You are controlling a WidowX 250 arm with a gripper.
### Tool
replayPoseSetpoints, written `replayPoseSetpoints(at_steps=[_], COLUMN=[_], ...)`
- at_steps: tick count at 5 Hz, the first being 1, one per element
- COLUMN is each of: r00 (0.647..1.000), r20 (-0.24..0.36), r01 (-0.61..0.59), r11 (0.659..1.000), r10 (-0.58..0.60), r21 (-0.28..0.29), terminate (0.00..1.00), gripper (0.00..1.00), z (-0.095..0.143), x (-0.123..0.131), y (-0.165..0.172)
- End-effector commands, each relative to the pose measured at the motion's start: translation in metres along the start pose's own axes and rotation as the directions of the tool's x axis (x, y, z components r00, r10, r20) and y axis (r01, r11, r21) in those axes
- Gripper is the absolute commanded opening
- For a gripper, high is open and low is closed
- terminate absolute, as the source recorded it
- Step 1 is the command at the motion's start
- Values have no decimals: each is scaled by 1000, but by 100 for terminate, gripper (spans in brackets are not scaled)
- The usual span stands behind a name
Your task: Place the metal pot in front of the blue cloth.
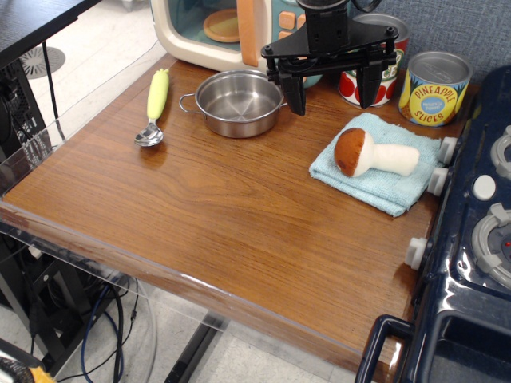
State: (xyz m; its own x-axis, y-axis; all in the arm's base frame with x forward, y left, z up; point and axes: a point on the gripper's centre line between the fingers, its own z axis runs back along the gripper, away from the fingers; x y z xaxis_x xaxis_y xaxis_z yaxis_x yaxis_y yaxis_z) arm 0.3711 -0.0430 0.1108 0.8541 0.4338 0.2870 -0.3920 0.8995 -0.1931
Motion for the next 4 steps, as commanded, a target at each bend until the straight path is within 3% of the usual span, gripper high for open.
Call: replayPoseSetpoints(at_steps=[1, 2, 3, 4], r00=[1000, 992, 971, 945], r20=[0, 36, 32, 80], r01=[0, -123, -236, -319], r11=[1000, 992, 972, 948], r10=[0, 123, 236, 318], r21=[0, 5, -16, -2], terminate=[0, 0, 0, 0], gripper=[100, 100, 100, 100], z=[0, 5, 7, 13], x=[0, 5, 3, 4], y=[0, 17, 35, 50])
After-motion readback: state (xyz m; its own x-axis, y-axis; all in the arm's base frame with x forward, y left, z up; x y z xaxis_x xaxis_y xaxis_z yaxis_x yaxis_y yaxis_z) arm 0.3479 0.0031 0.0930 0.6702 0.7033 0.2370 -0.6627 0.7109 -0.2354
